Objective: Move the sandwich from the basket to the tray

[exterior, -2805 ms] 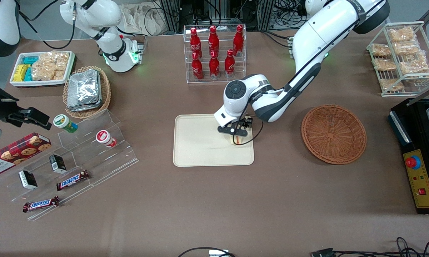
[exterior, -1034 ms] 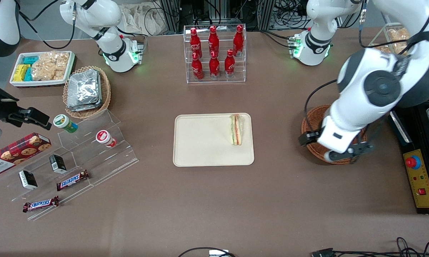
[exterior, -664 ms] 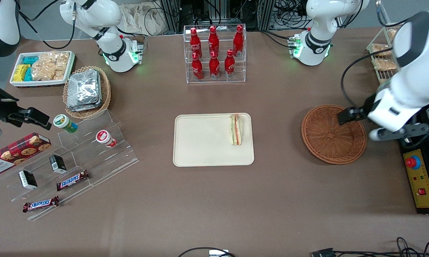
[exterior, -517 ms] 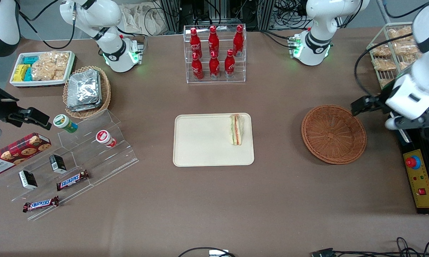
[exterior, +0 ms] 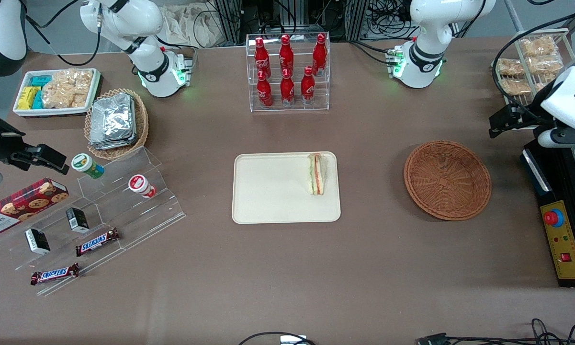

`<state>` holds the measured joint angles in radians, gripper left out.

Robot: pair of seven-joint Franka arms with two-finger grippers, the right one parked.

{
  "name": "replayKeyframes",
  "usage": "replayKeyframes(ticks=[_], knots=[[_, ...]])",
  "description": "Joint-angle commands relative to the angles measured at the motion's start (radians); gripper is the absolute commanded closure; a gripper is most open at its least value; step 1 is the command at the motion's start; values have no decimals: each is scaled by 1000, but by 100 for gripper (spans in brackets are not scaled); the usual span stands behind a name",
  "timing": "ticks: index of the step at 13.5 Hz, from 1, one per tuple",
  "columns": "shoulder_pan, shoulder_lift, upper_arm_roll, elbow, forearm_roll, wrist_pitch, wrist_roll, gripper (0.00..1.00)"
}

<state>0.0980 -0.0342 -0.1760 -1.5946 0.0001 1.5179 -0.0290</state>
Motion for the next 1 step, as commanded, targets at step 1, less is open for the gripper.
replayKeyframes(ticks=[1], knots=[[-32,-29,13,-21,11,-1,20,0]])
